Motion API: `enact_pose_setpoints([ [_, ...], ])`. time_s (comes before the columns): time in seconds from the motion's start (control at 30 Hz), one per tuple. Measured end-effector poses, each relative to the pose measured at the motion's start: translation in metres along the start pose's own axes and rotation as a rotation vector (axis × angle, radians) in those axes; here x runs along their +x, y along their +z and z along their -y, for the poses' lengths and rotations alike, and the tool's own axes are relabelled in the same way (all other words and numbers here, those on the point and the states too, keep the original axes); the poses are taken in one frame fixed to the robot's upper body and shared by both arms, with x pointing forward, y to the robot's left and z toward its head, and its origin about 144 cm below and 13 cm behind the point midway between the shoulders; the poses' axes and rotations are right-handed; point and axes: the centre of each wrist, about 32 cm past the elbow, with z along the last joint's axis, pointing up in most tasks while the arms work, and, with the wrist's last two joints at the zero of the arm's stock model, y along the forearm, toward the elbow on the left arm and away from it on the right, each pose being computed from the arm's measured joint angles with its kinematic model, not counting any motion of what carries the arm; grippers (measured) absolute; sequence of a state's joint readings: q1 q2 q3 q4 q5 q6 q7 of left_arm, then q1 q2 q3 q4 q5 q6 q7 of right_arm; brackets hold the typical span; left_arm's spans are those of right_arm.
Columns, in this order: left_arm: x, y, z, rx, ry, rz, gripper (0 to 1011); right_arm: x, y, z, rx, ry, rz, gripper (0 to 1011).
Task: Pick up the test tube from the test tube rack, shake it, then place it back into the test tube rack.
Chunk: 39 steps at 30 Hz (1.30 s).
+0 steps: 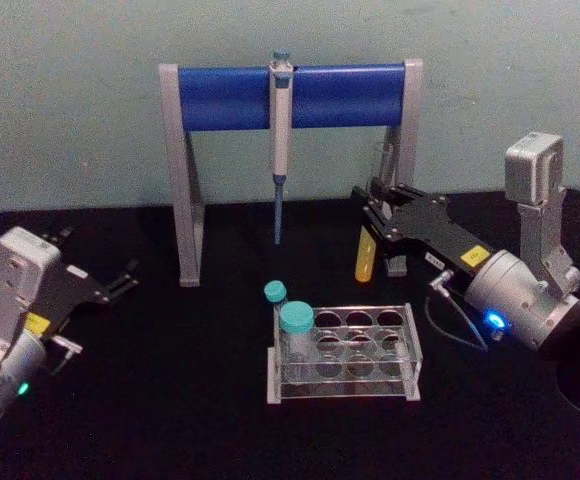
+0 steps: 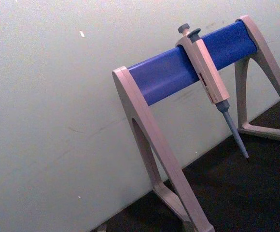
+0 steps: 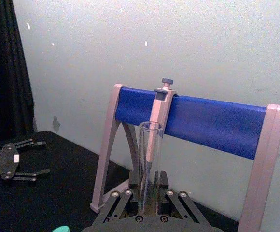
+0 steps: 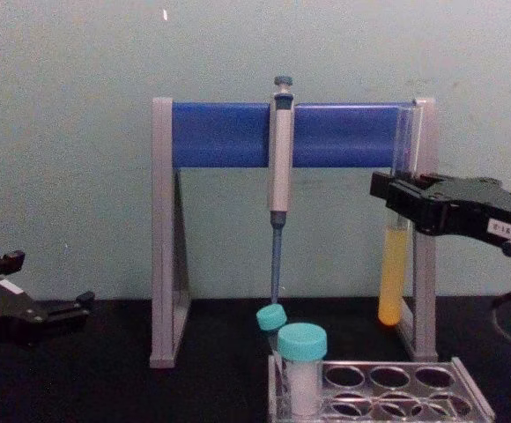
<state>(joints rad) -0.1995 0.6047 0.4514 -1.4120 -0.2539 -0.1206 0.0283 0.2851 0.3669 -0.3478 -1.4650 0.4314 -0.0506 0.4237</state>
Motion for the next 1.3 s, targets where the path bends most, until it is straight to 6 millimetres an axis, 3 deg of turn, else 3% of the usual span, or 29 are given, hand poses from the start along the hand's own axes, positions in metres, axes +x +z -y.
enact_pose_setpoints([
  [0.43, 0.0, 0.0, 0.0, 0.0, 0.0, 0.0, 1010, 0.004, -0.001, 0.007, -0.007, 0.0, 0.007, 224],
  [1.0, 0.0, 0.0, 0.0, 0.0, 0.0, 0.0, 1010, -0.005, 0.008, 0.036, -0.047, 0.103, -0.009, 224],
  [1.3, 0.0, 0.0, 0.0, 0.0, 0.0, 0.0, 1010, -0.012, 0.008, 0.029, -0.048, 0.187, -0.05, 224],
])
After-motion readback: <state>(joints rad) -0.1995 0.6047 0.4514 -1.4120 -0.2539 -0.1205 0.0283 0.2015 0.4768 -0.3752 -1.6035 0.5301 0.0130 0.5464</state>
